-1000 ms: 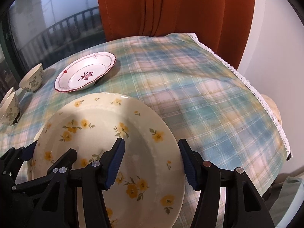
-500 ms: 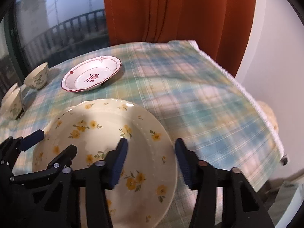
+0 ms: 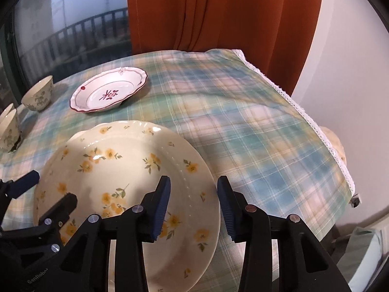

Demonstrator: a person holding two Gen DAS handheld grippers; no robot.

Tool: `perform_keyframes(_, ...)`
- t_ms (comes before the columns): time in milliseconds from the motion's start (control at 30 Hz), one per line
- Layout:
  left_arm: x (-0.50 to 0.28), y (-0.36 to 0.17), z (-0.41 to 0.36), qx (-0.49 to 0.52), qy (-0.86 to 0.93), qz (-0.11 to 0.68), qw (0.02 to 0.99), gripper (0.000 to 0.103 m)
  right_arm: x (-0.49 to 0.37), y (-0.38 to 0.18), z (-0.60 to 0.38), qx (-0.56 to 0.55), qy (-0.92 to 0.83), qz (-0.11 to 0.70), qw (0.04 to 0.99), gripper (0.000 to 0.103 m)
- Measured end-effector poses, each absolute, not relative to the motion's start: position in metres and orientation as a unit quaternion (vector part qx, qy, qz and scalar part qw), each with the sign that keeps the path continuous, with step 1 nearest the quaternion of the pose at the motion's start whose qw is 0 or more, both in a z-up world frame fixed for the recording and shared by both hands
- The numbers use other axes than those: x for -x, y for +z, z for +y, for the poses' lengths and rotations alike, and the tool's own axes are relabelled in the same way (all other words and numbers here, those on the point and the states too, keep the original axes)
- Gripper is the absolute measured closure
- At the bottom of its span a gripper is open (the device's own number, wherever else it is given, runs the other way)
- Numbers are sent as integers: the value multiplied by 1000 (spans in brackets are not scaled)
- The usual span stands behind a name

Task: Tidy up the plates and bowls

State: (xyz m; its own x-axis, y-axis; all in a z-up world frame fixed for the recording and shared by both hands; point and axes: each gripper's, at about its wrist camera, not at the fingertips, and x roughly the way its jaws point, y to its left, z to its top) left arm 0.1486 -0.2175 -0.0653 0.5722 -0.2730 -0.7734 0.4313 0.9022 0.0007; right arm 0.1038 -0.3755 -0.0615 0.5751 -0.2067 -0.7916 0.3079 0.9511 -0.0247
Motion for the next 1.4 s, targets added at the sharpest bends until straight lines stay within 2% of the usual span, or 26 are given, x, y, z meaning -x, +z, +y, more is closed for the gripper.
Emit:
perform_keyframes(700, -148, -70, -197, -96, -185, 423, 882, 23, -109, -80, -368, -91, -155, 459, 870, 55)
perform_keyframes(767, -145, -67, -191, -94, -181, 421, 884, 23, -110, -79, -365, -89, -154, 462, 869, 49)
perform_keyframes(833, -142, -64, -187, -94, -178, 418, 886, 23, -108, -74, -360, -83, -153, 457, 872, 31)
perform_keyframes(900, -139, -60, -182, -92, -175, 415, 888, 23, -104, -64, -352, -76, -151, 438, 883, 26)
perform_keyframes(1400, -154, -31, -164, -67, -162, 386, 906, 16, -116, -19, -303, -44, -92, 395, 913, 23)
